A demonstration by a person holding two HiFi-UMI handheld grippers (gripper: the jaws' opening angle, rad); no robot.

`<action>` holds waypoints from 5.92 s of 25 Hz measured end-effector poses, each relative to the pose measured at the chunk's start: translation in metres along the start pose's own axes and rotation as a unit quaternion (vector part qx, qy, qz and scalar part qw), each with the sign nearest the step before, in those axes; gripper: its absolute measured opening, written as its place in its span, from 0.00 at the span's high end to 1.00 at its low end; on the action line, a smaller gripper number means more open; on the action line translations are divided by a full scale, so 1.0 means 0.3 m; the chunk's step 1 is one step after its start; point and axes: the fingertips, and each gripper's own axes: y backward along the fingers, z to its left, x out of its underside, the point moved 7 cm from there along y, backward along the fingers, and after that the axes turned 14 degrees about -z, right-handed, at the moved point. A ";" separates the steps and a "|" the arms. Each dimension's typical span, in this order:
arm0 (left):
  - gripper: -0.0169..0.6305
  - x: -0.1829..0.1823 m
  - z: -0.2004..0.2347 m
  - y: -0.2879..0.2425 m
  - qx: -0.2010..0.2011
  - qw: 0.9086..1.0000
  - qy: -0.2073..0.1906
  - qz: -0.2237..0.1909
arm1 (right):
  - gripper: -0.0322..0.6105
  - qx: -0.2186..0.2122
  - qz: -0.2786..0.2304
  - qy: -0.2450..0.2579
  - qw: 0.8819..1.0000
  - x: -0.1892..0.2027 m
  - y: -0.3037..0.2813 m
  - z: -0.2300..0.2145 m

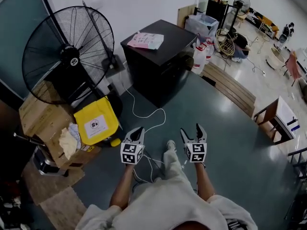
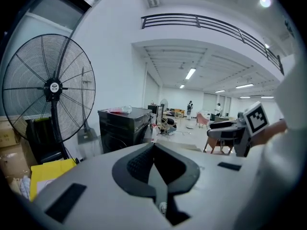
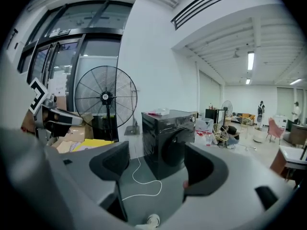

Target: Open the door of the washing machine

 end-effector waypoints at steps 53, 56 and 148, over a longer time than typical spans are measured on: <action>0.96 -0.001 0.436 -1.228 -0.056 0.997 0.014 0.053 | 0.44 -0.087 0.075 -0.035 0.993 0.209 -1.315 -0.475; 0.96 0.041 0.496 -1.274 -0.049 0.997 0.019 0.056 | 0.44 -0.079 0.081 -0.037 0.993 0.260 -1.378 -0.460; 0.96 0.760 0.597 -1.546 0.026 0.993 0.045 0.102 | 0.52 0.005 0.138 -0.130 0.982 1.122 -1.924 -0.607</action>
